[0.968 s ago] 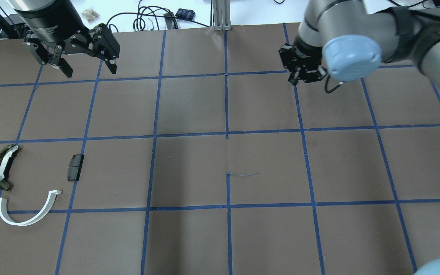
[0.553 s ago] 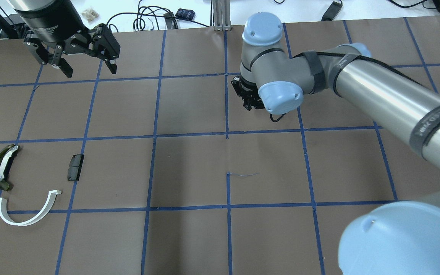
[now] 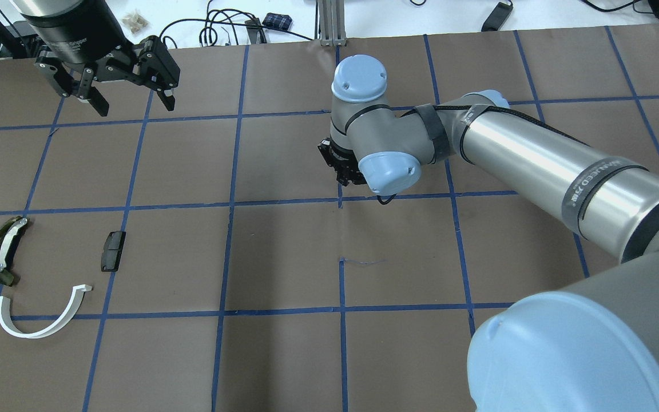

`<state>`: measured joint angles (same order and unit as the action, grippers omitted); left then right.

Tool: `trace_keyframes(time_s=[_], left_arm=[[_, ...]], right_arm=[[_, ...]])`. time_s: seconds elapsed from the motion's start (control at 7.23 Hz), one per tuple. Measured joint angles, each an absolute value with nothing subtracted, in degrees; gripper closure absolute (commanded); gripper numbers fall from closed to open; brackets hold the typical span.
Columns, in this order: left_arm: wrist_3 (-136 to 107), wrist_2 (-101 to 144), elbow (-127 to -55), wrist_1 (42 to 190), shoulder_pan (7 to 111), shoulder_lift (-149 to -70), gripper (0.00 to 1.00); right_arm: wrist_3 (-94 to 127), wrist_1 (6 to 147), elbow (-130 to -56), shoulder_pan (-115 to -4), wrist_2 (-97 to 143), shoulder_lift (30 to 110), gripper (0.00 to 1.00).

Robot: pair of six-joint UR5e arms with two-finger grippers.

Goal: Place bearing gear from tray to pile

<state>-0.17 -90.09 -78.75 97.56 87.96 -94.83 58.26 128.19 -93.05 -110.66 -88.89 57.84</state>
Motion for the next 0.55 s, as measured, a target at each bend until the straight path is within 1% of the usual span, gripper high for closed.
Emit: trace_keyframes(time_s=[0.28,0.55], left_arm=[[-0.18,-90.09,-78.75,97.62,87.94,-94.83,0.00],[-0.18,-90.09,-78.75,97.59,87.96,-94.83,0.00]], right_arm=[[54.41,126.95,-93.26,-110.22,-92.88,59.28,0.00],[44.22,122.03,-93.33,-105.30,-94.65,63.83,0.00]])
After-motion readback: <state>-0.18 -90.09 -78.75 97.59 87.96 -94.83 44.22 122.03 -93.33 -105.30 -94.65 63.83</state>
